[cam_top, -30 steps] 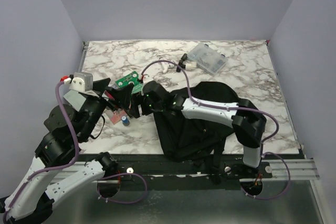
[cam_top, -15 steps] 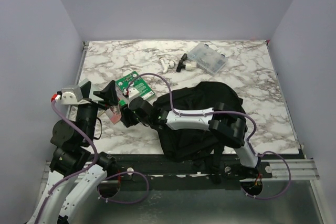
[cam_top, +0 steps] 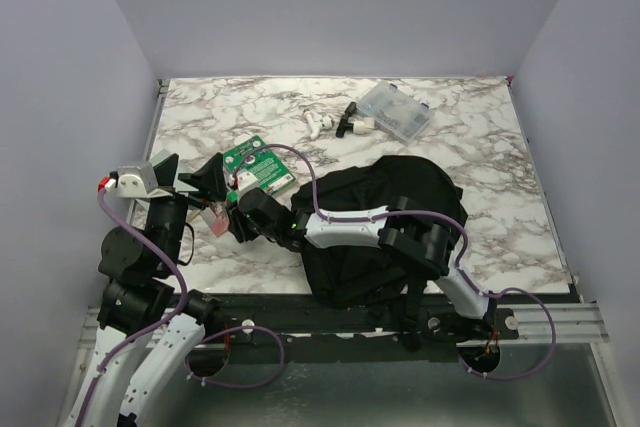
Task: Pack the student bag
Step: Pick up the stationery from the center of the board, then place the stationery in the student bag.
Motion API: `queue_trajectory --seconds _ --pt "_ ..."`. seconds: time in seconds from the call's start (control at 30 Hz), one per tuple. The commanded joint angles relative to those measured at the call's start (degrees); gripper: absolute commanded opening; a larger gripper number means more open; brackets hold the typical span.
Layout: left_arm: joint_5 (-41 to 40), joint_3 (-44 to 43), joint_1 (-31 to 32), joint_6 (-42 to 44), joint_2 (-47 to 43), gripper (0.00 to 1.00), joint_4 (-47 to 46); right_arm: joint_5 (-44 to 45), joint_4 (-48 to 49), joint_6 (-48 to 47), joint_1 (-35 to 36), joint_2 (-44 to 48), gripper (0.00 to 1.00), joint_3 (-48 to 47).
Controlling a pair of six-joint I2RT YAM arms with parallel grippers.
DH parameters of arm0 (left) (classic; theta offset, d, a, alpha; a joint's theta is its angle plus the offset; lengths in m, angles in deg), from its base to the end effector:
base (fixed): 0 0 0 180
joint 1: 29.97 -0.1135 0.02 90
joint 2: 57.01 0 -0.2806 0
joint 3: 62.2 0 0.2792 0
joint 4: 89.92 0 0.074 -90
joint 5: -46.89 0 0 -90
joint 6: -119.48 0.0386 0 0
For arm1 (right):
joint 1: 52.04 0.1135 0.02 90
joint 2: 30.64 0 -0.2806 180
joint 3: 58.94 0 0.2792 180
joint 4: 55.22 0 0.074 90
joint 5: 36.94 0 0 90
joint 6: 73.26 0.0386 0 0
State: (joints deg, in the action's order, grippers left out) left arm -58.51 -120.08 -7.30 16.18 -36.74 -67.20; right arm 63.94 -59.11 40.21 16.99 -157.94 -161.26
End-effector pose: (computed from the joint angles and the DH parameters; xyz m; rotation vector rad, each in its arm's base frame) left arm 0.0828 -0.0235 0.4097 -0.1225 1.3234 -0.3573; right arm 0.2005 0.5027 0.1648 -0.7241 2.0380 0.7790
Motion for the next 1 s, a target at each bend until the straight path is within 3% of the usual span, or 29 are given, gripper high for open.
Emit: queue_trajectory --seconds 0.0,0.1,0.2,0.27,0.4,0.57,0.77,0.97 --pt "1.3 0.9 -0.4 -0.4 0.6 0.96 -1.1 2.2 0.8 -1.1 0.4 -0.1 0.36 -1.4" --pt "2.2 0.6 -0.4 -0.4 1.2 0.96 -0.7 1.9 4.4 -0.8 0.4 1.6 0.26 1.9" --pt "1.3 0.9 -0.5 -0.4 1.3 0.97 -0.8 1.8 3.0 -0.5 0.4 3.6 0.07 2.0" --pt "1.2 0.7 -0.5 -0.3 1.5 0.96 -0.6 2.0 4.3 0.4 0.0 7.4 0.02 5.0" --pt "1.4 0.9 -0.4 -0.4 1.5 0.98 -0.6 -1.7 2.9 3.9 -5.2 17.4 0.01 10.8" --pt "4.1 0.5 -0.5 -1.3 4.0 0.98 -0.1 -2.2 -5.5 3.9 -12.9 31.6 0.00 20.1" --pt "7.0 -0.6 -0.4 -2.3 7.9 0.98 1.1 -1.0 -16.9 4.0 -27.7 50.4 0.01 34.4" --pt "9.7 -1.2 -0.4 -3.3 10.9 0.98 1.8 -3.4 -29.6 4.9 -37.7 57.4 0.01 38.3"
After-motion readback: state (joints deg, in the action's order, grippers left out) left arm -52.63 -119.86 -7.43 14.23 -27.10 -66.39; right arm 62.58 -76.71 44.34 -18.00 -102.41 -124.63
